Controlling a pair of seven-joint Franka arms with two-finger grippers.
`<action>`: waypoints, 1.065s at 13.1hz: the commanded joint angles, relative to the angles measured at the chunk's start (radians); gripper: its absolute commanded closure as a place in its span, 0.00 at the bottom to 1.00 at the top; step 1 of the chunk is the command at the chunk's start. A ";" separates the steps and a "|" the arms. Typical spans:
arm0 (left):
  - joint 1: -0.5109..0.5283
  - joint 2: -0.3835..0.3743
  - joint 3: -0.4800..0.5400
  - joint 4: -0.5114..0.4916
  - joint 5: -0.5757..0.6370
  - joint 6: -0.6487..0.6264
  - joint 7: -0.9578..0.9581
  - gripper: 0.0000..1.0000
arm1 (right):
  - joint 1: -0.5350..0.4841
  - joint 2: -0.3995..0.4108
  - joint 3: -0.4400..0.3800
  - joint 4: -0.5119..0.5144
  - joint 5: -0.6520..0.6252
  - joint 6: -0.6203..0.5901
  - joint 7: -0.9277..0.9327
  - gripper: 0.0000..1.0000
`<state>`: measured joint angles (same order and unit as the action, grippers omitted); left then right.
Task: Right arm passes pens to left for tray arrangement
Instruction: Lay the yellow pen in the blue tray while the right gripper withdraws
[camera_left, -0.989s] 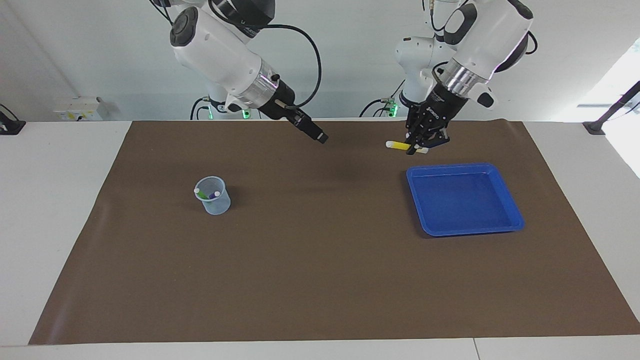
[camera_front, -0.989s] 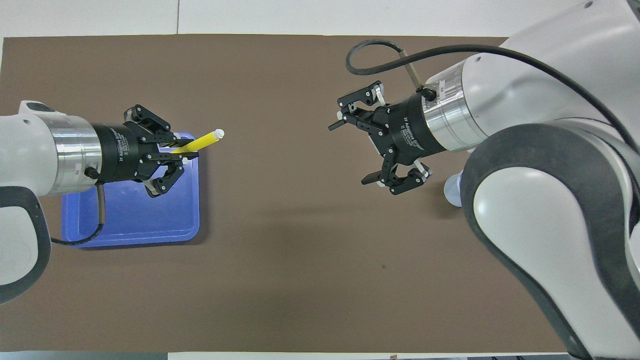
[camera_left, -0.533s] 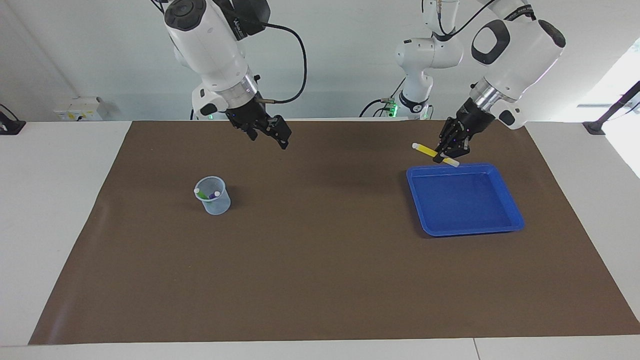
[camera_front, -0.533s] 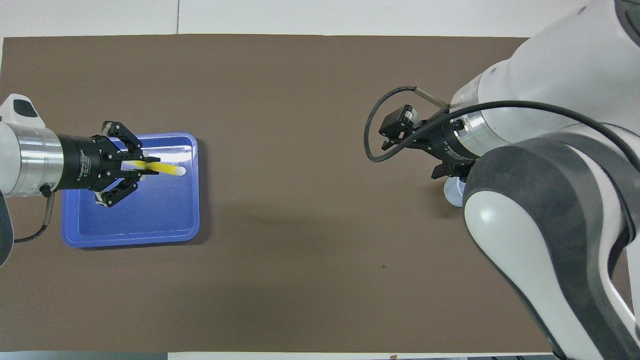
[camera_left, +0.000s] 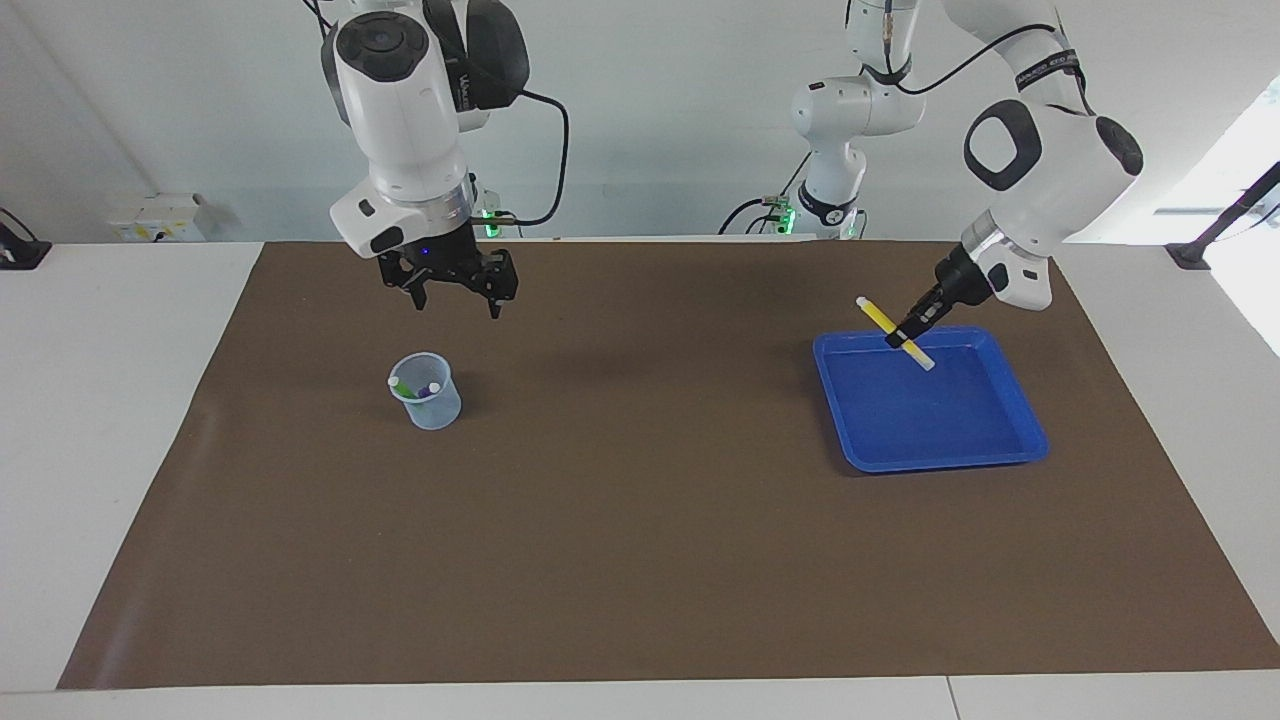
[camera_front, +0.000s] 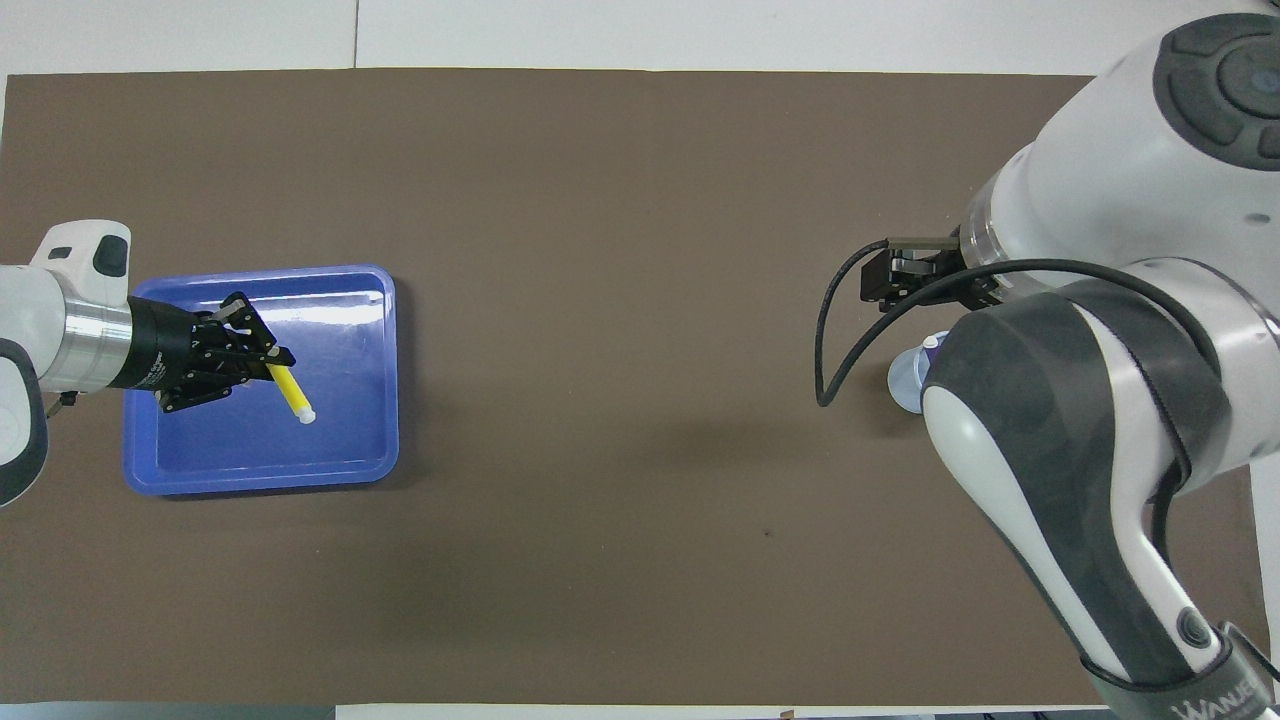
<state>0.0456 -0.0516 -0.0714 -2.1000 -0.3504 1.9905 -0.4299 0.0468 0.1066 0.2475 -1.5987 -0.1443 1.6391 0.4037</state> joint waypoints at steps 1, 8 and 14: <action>0.020 0.096 -0.004 0.023 0.066 0.051 0.221 1.00 | -0.002 0.030 0.001 -0.046 -0.104 0.042 -0.032 0.00; 0.000 0.277 -0.010 0.104 0.220 0.139 0.431 1.00 | 0.004 0.166 0.003 -0.087 -0.231 0.136 0.203 0.05; -0.036 0.312 -0.008 0.106 0.218 0.189 0.436 1.00 | 0.033 0.217 0.013 -0.136 -0.323 0.081 0.382 0.31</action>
<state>0.0239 0.2447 -0.0881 -2.0071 -0.1527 2.1624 -0.0013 0.0850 0.3449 0.2529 -1.7093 -0.4337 1.7441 0.7557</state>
